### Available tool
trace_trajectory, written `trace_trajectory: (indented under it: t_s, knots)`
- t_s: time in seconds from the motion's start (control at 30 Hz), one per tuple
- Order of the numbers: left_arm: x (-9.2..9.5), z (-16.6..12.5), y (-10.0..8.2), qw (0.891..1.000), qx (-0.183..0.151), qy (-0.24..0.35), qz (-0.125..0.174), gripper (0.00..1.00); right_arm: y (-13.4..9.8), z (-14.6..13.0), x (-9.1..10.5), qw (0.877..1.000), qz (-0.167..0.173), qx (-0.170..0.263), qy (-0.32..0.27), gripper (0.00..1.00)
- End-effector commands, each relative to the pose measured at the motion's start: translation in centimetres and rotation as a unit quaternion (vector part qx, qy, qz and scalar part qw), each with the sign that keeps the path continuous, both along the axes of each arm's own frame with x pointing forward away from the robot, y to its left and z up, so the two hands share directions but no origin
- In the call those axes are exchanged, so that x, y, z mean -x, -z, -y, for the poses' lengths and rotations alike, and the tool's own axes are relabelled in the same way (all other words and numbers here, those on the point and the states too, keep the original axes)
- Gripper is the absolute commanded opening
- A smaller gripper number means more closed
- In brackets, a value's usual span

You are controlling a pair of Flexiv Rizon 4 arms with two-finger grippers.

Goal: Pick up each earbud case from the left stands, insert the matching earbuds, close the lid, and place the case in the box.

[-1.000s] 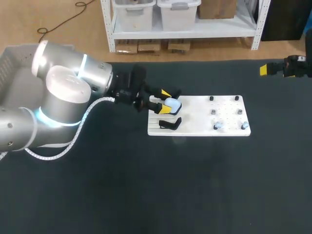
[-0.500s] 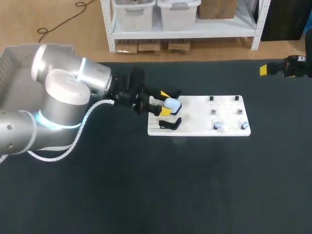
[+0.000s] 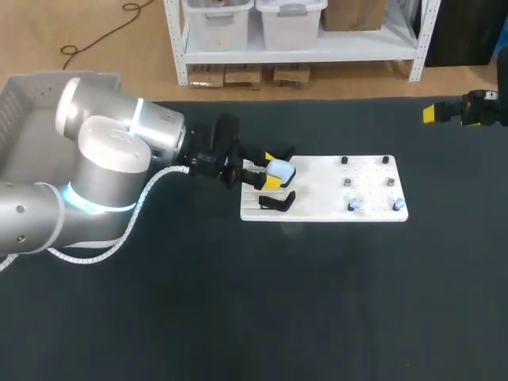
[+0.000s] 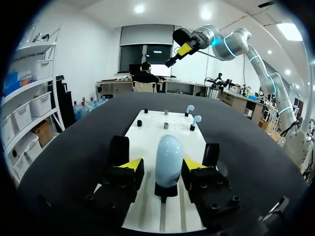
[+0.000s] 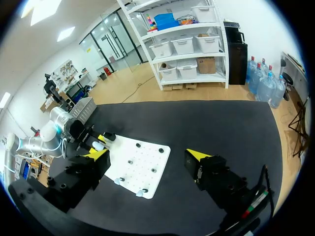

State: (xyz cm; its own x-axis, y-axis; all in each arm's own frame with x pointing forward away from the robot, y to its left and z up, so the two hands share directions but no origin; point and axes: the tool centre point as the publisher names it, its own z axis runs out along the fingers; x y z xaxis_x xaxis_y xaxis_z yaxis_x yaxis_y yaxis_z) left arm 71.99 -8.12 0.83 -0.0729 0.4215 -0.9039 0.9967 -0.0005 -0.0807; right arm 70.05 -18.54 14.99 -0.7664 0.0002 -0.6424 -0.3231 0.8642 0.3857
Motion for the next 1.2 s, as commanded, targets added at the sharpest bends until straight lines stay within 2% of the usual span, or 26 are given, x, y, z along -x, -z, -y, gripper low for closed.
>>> trace_trajectory:
  t_s: [0.03, 0.1, 0.27, 0.53, 0.7, 0.97, 1.2]
  knots:
    - [-0.3, 0.2, 0.2, 1.0, 0.002, 0.0, 0.002, 0.2, 0.0, 0.0, 0.0, 1.0, 0.0, 0.0, -0.001, 1.0]
    - [-0.3, 0.2, 0.2, 1.0, 0.003, 0.0, 0.002, 0.0, 0.0, 0.0, 0.0, 1.0, 0.0, 0.0, -0.001, 1.0]
    - [-0.1, -0.2, -0.5, 1.0, 0.009, 0.001, 0.008, 0.0, 0.0, 0.0, 0.0, 1.0, 0.0, 0.0, -0.001, 1.0]
    - [0.9, -1.5, -4.0, 0.999, 0.042, 0.009, 0.023, 0.0, 0.0, 0.0, 0.0, 1.0, 0.0, 0.0, -0.001, 1.0]
    - [1.9, -1.2, -6.4, 0.996, 0.077, 0.007, 0.037, 0.0, 0.0, 0.0, 0.0, 1.0, 0.0, 0.0, -0.001, 1.0]
    - [2.9, -1.1, -9.3, 0.992, 0.111, 0.014, 0.053, 0.0, 0.0, 0.0, 0.0, 1.0, 0.0, 0.0, -0.001, 1.0]
    - [3.0, -1.1, -9.7, 0.992, 0.113, 0.014, 0.053, 0.0, 0.0, 0.0, 0.0, 1.0, 0.0, 0.0, -0.001, 1.0]
